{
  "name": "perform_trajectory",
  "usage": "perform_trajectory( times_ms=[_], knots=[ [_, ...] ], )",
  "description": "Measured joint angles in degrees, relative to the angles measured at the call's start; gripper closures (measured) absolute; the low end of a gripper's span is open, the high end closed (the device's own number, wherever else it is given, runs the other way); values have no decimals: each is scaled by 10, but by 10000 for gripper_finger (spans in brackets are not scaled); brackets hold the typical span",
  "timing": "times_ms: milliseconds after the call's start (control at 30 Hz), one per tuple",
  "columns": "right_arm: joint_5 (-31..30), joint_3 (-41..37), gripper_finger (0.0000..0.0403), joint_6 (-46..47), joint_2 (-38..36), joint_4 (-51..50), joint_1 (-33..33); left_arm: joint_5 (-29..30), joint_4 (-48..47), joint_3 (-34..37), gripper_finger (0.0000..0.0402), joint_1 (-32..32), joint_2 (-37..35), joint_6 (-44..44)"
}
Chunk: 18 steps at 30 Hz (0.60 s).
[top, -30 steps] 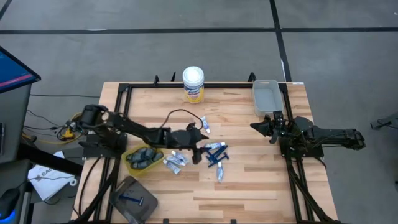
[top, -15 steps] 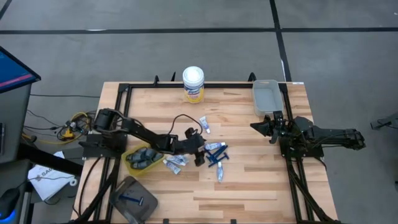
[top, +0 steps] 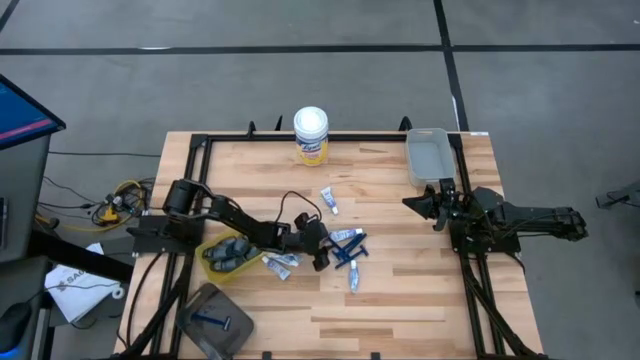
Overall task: Pick & Place Travel size toiletries
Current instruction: Put the dark blue razor into the black bin
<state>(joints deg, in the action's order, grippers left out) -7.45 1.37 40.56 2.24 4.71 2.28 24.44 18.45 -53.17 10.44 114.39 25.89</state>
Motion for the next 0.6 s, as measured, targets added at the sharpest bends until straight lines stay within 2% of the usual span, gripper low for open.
perform_trajectory(
  times_ms=[167,433,600],
  knots=[
    [0,0,403,0,0,0,0,0,-1,0,185,0,0,0],
    [0,0,403,0,0,0,0,-4,-4,0,280,0,0,1],
    [0,0,403,0,0,0,0,-5,-4,0,324,0,0,1]
  ],
)
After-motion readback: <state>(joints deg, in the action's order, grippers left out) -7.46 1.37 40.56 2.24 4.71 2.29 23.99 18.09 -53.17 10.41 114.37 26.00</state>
